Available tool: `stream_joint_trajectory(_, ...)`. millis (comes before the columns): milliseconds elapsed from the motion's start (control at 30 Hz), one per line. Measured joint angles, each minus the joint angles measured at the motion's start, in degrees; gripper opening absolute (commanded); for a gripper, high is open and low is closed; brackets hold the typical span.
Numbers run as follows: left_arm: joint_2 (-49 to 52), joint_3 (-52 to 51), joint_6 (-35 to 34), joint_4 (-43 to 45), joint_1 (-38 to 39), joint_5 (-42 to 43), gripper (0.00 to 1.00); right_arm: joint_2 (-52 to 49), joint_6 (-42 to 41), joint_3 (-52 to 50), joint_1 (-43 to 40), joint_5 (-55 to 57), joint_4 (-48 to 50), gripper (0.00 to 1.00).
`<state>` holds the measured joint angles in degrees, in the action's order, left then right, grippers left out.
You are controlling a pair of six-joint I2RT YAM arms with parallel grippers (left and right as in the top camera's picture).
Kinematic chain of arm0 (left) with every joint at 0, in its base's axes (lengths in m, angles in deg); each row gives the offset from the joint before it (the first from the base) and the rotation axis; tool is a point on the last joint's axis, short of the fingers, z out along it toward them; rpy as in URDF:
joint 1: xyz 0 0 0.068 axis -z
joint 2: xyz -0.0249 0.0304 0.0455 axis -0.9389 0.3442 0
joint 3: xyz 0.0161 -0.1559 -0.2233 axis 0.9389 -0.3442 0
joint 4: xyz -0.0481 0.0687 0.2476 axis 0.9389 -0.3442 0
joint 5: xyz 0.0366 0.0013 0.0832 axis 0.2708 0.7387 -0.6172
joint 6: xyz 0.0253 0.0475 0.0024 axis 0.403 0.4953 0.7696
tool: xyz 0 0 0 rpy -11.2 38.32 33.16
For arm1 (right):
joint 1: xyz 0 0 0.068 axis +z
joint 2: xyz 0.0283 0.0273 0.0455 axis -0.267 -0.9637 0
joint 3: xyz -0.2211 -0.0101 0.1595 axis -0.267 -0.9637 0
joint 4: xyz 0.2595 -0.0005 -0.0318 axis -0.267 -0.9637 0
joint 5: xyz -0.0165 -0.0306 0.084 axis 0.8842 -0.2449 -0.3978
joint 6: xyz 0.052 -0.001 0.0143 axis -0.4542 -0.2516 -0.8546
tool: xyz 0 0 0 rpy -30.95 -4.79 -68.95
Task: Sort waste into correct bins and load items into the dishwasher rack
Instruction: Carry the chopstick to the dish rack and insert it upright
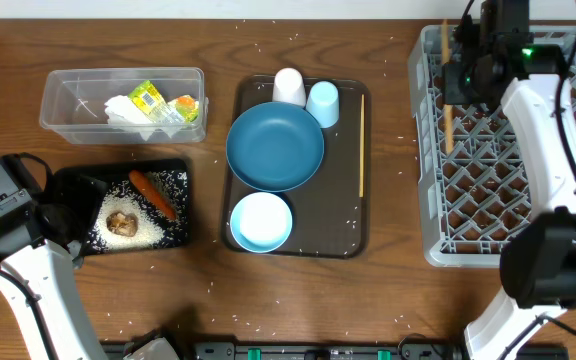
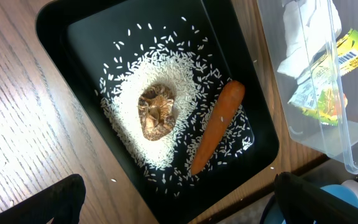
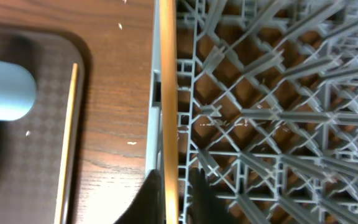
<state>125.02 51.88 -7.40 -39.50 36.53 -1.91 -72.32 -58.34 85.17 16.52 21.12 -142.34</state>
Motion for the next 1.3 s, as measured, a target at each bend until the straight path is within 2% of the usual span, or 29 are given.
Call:
stream_joint_trajectory(33, 0.0, 0.0, 0.0, 0.0, 0.0, 0.0, 0.98, -0.74, 0.28, 0.0, 0.0, 0.02, -0.02, 0.71)
stream_joint_trajectory(67, 0.0, 0.0, 0.0, 0.0, 0.0, 0.0, 0.98, -1.36, 0.37, -0.04, 0.0, 0.0, -0.09, 0.73)
stream_joint_trajectory(400, 0.0, 0.0, 0.0, 0.0, 0.0, 0.0, 0.98, -1.49, -1.62, -0.04, 0.85, -1.4, -1.09, 0.74)
stream_joint_trajectory(600, 0.0, 0.0, 0.0, 0.0, 0.0, 0.0, 0.98, 2.86, -6.38, -0.04, 7.3, -3.1, -3.08, 0.75)
stream_joint_trajectory(733, 0.0, 0.0, 0.0, 0.0, 0.0, 0.0, 0.98, 3.78, -10.45, -0.04, 13.79, -3.15, -4.46, 0.88)
stream_joint_trajectory(967, 0.0, 0.0, 0.0, 0.0, 0.0, 0.0, 0.98, 0.57, -19.71, -2.34, 22.67, -0.72, -1.42, 0.84)
stream_joint_trajectory(1300, 0.0, 0.0, 0.0, 0.0, 0.0, 0.0, 0.98, -12.57, -25.55, -6.27, 24.7, 0.2, 2.01, 0.83)
